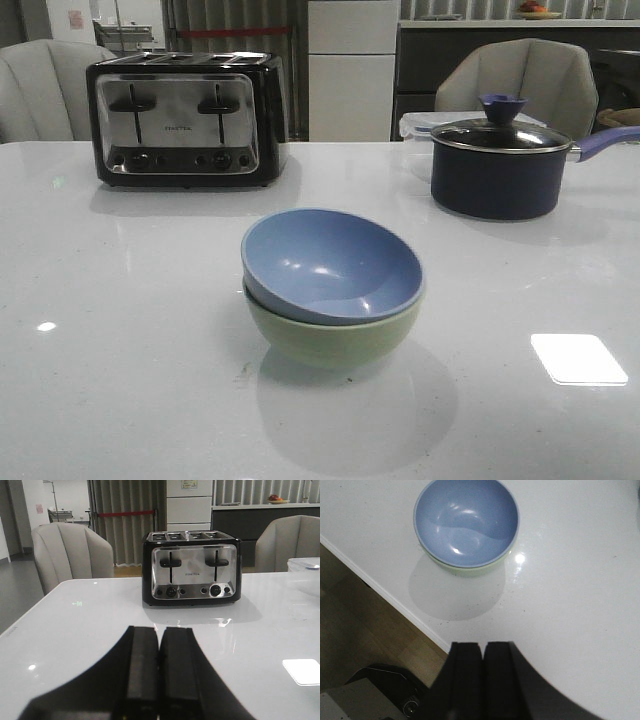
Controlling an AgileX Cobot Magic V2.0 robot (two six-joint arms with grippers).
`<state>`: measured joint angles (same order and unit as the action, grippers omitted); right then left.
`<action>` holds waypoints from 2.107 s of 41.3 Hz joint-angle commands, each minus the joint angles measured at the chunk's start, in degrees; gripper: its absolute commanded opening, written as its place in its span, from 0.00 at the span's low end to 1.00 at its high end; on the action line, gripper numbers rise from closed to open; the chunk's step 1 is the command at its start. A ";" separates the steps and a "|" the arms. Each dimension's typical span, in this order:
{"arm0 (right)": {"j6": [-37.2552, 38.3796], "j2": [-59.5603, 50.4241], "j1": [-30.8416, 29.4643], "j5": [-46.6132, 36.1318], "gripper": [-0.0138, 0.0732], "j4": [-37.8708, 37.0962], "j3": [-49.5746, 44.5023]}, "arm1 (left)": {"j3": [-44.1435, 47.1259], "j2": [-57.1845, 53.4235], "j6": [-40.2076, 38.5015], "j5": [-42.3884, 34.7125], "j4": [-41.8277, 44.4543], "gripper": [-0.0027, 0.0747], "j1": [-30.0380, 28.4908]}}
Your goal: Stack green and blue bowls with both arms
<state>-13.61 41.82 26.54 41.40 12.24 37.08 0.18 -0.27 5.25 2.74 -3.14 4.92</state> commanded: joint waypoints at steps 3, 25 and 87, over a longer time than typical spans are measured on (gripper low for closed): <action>-0.70 -1.97 -2.04 -4.75 0.19 -2.43 0.51 | 0.22 -1.17 -0.09 -5.16 -0.53 0.16 -0.19; -0.70 -31.47 -26.18 -39.28 0.19 -2.35 -28.96 | 0.22 -1.17 -0.09 -5.16 -0.53 0.16 -0.19; 12.16 -43.50 -26.93 -46.78 0.19 -9.40 -38.48 | 0.22 -1.05 -0.09 -5.16 -0.53 0.16 -0.19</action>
<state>-1.73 -0.63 -0.22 0.00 3.42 -1.61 0.18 -0.27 5.35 2.69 -3.23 4.83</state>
